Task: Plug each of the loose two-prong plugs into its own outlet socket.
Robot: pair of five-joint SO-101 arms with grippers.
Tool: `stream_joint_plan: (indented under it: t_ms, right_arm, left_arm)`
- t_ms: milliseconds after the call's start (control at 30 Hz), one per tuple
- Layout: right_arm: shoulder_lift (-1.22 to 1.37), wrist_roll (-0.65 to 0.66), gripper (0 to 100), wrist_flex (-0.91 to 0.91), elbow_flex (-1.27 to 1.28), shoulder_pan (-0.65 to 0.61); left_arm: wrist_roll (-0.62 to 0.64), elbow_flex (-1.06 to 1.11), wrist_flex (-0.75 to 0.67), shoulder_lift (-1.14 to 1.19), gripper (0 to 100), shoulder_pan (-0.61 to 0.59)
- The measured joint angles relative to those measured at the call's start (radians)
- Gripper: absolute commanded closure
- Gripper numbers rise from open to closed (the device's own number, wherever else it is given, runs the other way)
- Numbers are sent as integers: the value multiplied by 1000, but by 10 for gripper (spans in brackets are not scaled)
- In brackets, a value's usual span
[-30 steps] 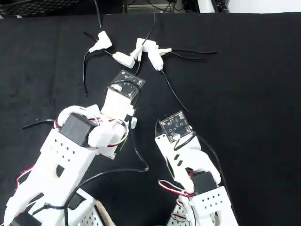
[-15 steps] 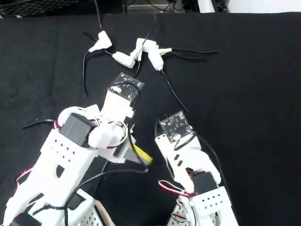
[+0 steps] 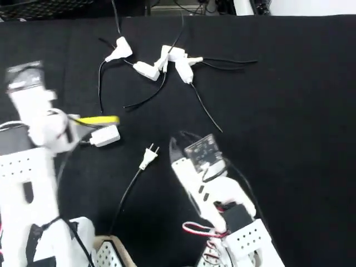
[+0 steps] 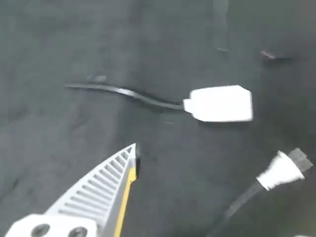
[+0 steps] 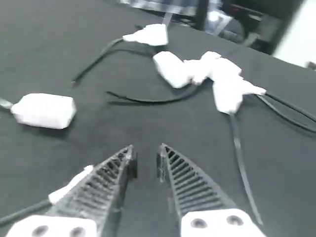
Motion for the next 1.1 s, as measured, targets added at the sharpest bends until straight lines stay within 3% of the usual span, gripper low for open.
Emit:
stream_joint_plan:
  t_ms: [267,567,667,933,1100]
  right_arm:
    - [120,-5,910,84,-129,-57]
    - [683,-32,909,305,-752,-63]
    - [916,-172,909,437,-1008,-66]
    - [1412,-698,907,821,-1537,-66]
    - [1585,-939,767,865,-1636,-89]
  left_arm:
    - [-2,273,-149,0,388,-262]
    - [2,572,-396,0,388,-276]
    - [2,634,-423,0,388,-250]
    - [2,651,-428,0,388,-239]
    - [37,680,-437,0,388,-222]
